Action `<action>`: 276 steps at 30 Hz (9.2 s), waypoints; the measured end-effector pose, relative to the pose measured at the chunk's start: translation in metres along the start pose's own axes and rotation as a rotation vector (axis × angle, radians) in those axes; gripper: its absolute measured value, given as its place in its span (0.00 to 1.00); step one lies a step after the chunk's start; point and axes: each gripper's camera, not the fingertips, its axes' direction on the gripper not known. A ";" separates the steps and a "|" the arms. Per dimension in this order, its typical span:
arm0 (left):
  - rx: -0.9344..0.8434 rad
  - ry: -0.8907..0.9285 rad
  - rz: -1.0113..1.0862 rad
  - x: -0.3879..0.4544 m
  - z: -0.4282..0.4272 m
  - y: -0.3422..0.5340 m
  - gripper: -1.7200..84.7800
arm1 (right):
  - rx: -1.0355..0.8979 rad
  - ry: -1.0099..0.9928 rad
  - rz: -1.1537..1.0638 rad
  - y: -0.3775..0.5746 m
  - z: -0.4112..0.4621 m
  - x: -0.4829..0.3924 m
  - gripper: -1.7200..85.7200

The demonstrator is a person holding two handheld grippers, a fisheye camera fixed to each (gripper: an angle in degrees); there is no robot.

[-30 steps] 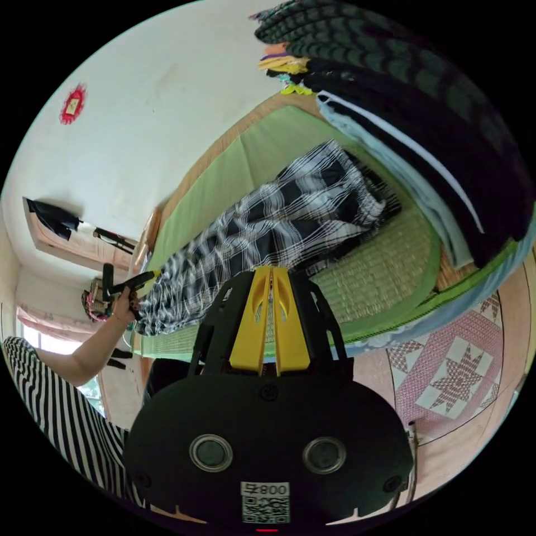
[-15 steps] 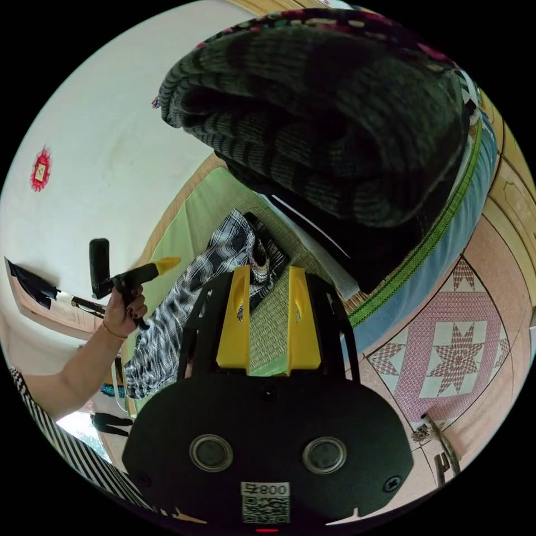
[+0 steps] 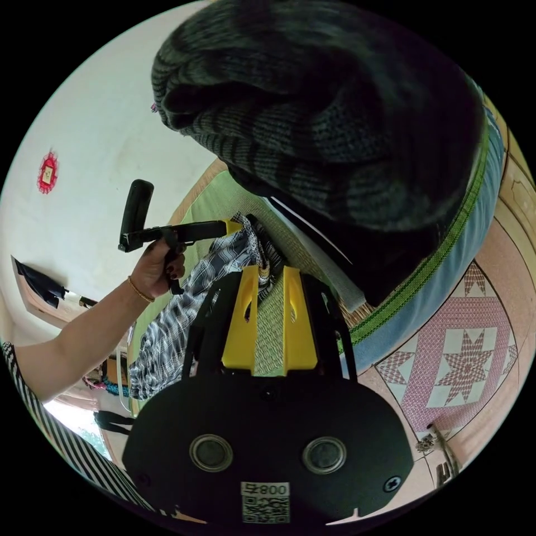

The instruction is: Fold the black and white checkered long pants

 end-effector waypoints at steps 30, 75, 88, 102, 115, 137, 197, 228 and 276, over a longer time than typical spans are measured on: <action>0.060 -0.018 0.217 0.053 -0.125 0.091 0.05 | 0.050 -0.203 -0.329 -0.019 -0.104 -0.210 0.05; 0.363 0.059 -0.492 -0.124 0.008 0.597 0.04 | -0.826 -0.291 -0.997 0.123 0.226 -0.667 0.04; 0.367 -0.042 -0.717 -0.142 0.061 0.642 0.02 | -0.778 -0.215 -0.878 0.096 0.237 -0.649 0.02; 0.325 -0.014 -0.681 -0.115 0.123 0.618 0.02 | -0.618 -0.083 -0.753 0.001 0.295 -0.613 0.02; 0.345 -0.036 -0.696 -0.109 0.141 0.589 0.02 | -0.559 -0.165 -0.767 -0.007 0.233 -0.545 0.02; 0.310 0.018 -0.313 -0.036 0.206 0.413 0.12 | -0.696 -0.310 -0.266 -0.015 0.216 -0.288 0.03; 0.704 -0.007 -0.317 -0.094 0.289 0.632 0.03 | -0.467 -0.395 -0.434 -0.153 0.120 -0.536 0.03; 1.035 -0.079 -1.082 -0.305 0.408 1.079 0.02 | -0.894 -0.320 -0.708 -0.022 0.338 -0.993 0.04; 0.764 -0.374 -1.124 -0.382 0.458 1.065 0.02 | -0.941 -0.400 -1.108 0.058 0.243 -1.177 0.02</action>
